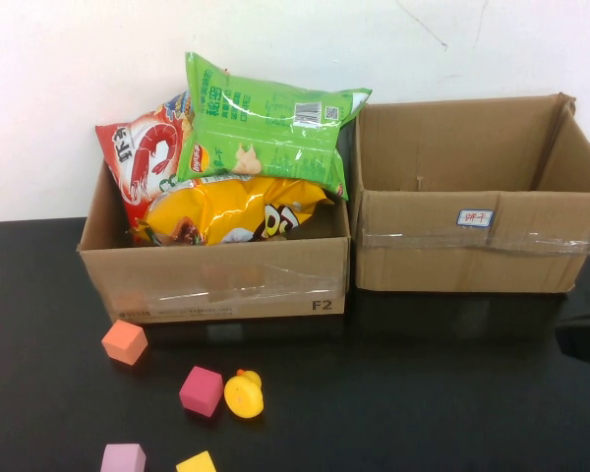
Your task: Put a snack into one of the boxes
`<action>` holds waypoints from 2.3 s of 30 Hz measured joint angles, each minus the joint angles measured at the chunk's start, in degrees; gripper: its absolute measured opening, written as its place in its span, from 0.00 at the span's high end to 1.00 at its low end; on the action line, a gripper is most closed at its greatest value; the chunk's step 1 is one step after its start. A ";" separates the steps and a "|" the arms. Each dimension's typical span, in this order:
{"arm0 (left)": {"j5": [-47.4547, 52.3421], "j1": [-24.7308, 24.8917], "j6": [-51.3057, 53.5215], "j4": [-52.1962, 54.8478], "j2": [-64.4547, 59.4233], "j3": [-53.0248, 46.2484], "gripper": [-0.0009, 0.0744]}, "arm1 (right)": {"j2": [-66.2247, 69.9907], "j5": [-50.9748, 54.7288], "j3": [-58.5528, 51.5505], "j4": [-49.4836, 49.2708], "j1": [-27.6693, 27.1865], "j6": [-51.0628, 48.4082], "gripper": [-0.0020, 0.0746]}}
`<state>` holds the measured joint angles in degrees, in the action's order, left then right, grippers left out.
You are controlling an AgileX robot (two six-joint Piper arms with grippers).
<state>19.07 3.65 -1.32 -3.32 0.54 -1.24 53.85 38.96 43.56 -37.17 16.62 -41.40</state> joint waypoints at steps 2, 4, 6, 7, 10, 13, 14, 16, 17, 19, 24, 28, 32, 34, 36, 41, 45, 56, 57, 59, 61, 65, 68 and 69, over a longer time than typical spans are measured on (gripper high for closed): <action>0.00 -0.25 2.55 0.00 0.00 0.00 0.99 | 0.00 0.00 0.00 -0.04 0.00 0.00 0.97; 0.00 -0.25 3.57 0.00 0.00 0.00 0.99 | 0.00 0.00 0.00 -0.04 0.00 0.00 0.97; 0.00 -0.32 4.22 0.00 0.00 0.00 0.99 | 0.00 0.00 0.00 -0.04 0.00 0.00 0.97; 0.00 -0.32 4.35 0.00 0.00 0.00 0.99 | 0.00 0.00 0.00 -0.13 0.00 0.00 0.97; 0.00 -0.32 4.35 0.00 0.00 0.00 0.99 | 0.00 0.00 0.00 -0.13 0.00 0.00 0.97; 0.00 -0.32 4.45 0.00 0.00 0.00 0.99 | 0.00 0.00 0.00 -0.13 0.00 0.00 0.97; 0.00 -0.32 4.45 0.00 0.00 0.00 0.99 | 0.00 0.00 0.00 -0.13 0.00 0.00 0.97; 0.00 -0.32 4.45 0.00 0.00 0.00 0.99 | 0.00 0.00 0.00 -0.13 0.00 0.00 0.97; 0.00 -0.32 4.45 0.00 0.00 0.00 0.99 | 0.00 0.00 0.00 -0.13 0.00 0.00 0.97; 0.00 -0.32 4.45 0.00 0.00 0.00 0.99 | 0.00 0.00 0.00 -0.13 0.00 0.00 0.97; 0.04 -0.32 4.45 -0.08 0.00 0.00 0.99 | 0.00 -2.89 -2.38 -0.78 0.00 -1.62 0.97; 0.13 -0.32 4.45 -0.08 0.00 0.00 0.99 | -4.47 -14.29 -8.46 -1.03 0.00 -3.38 0.97; 0.13 -0.32 4.45 -0.08 0.00 0.00 0.99 | -12.90 -27.83 -17.19 -1.51 0.00 -3.76 0.97; 0.13 -0.32 4.35 -0.08 0.00 0.00 0.99 | -17.81 -32.63 -22.01 -1.80 0.00 -3.88 0.97; 0.13 -0.32 4.35 -0.08 0.00 0.00 0.99 | -23.95 -36.38 -26.14 -2.10 0.00 -3.99 0.97; 0.13 -0.32 4.35 -0.08 0.00 0.00 0.99 | -39.37 -42.67 -34.62 -2.60 0.00 -9.35 0.97; 0.13 -0.32 4.35 -0.08 0.00 0.00 0.99 | -47.05 -45.30 -36.67 -4.32 0.00 -16.00 0.97; 0.13 -0.32 4.35 -0.08 0.00 0.00 0.99 | -49.93 -50.98 -42.42 9.23 -6.86 5.27 0.97; 0.13 -0.32 4.35 -0.08 0.00 0.00 0.99 | -50.50 -48.75 -42.68 12.30 -8.54 9.62 0.97; 0.13 -0.32 4.35 -0.08 0.00 0.00 0.99 | -51.81 -43.25 -43.19 17.89 -12.98 17.23 0.97; 0.13 -0.32 4.35 -0.08 0.00 0.00 0.99 | -53.34 -38.07 -43.59 23.51 -16.68 24.17 0.97; 0.13 -0.32 4.35 -0.08 0.00 0.00 0.99 | -54.31 -30.28 -44.89 34.63 -20.90 38.09 0.97; 0.13 -0.32 4.35 -0.08 0.00 0.00 0.99 | -54.40 -24.10 -45.14 38.40 -21.04 43.21 0.97; 0.13 -0.32 4.35 -0.08 0.00 0.00 0.99 | -54.40 -21.47 -45.14 38.52 -21.04 43.34 0.97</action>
<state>19.20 3.32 3.04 -3.39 0.54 -1.24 -0.55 17.49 -1.58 1.36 -4.42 1.94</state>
